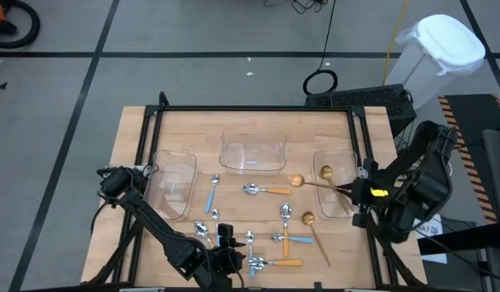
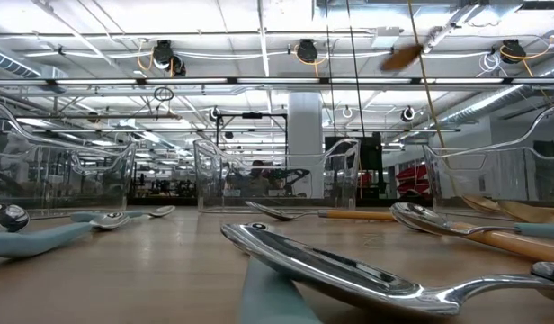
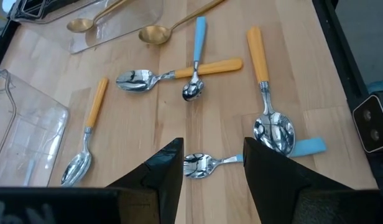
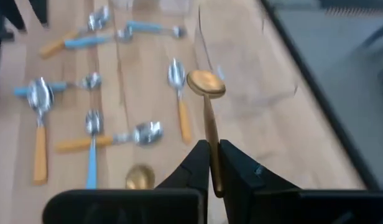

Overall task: Sort silverware by color (type)
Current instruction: Put the gold spoon into the right transparent bin

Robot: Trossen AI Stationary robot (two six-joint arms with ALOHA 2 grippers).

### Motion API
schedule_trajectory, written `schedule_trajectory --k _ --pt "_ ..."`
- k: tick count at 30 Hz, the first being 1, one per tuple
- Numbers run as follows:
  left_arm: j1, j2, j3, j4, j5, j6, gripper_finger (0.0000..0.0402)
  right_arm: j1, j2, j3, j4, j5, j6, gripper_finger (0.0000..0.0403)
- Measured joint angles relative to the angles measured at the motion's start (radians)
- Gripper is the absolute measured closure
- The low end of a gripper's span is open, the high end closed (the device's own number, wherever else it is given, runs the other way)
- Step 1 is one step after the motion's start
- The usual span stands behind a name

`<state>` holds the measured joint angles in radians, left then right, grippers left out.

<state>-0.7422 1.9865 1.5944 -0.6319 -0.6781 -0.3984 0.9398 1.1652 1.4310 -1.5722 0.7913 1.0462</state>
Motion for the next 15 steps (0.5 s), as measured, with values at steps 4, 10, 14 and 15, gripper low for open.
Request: schedule_trajectory --k 4,10,14,15 --pt "0.001 0.0 0.0 0.0 0.0 0.0 0.0236 -0.002 -0.093 -0.096 0.0 -0.065 0.054 0.039" --pt "0.002 0.0 0.0 0.0 0.0 0.0 0.0236 -0.024 -0.197 -0.188 0.001 -0.069 0.072 0.0391" --pt "0.003 0.0 0.0 0.001 0.0 0.007 0.0236 -0.026 -0.219 -0.216 0.001 0.13 0.071 0.0391" --pt "0.003 0.0 0.0 0.001 0.0 0.015 0.0236 -0.026 -0.221 -0.224 0.001 0.189 0.064 0.0391"
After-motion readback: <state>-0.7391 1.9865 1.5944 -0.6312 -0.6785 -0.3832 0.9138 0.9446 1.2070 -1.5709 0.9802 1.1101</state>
